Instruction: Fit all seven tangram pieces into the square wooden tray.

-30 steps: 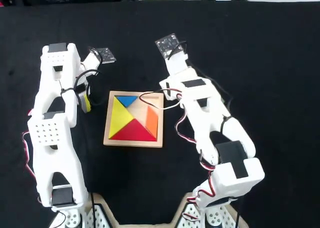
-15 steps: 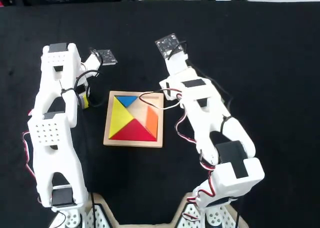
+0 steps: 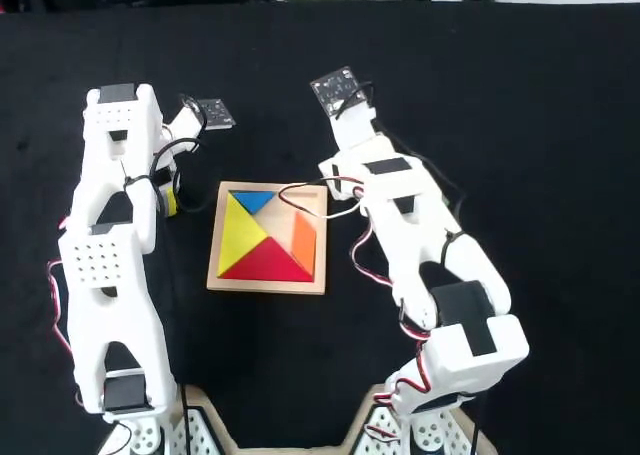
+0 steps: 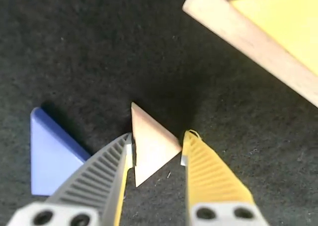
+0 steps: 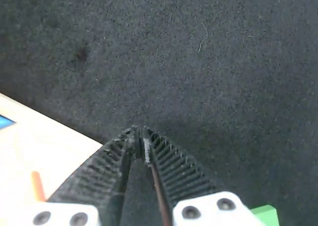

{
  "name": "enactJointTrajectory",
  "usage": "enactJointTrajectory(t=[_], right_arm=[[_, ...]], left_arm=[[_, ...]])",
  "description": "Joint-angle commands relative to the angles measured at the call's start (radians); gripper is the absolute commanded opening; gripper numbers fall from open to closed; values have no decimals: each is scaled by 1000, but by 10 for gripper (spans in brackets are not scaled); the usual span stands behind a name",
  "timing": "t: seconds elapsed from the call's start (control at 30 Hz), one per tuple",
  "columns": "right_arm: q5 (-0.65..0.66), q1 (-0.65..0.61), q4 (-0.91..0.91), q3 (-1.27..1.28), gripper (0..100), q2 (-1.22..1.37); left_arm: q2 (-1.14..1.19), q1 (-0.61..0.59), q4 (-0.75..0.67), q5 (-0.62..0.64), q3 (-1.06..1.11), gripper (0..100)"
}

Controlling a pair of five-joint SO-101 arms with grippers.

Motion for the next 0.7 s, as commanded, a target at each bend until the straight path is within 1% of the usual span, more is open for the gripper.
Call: enactJointTrajectory(t=[0.0,0.07,0.1,0.17,0.2,0.3,0.37,0.43,0.5,0.57,0.67], right_arm=[[3,26,-20,-35,11,-10],[3,28,-20,-35,11,-10],[5,32,-20,-35,11,-10],[3,48,-25,-36,11,-10],[3,58,-25,-36,11,-10],[2,78,-26,-47,11,-10],[-14,91,-26,-51,11,-10],[-51,110,-31,-54,11,-10],[-84,140,-58,-56,11,-10],[-144,180,-81,-58,11,-10],[-236,229,-104,-58,11,-10]], left_arm=[[-11,4,8,100,-79,30],[-11,4,15,153,-134,30],[-11,4,43,155,-168,30],[-11,15,143,127,-249,30],[-11,24,158,118,-266,30],[-43,30,153,112,-277,30],[-94,42,153,104,-245,30],[-153,70,153,49,-182,30],[-235,96,153,-34,-104,30],[-319,130,153,-133,-19,30],[-442,196,153,-244,113,30]])
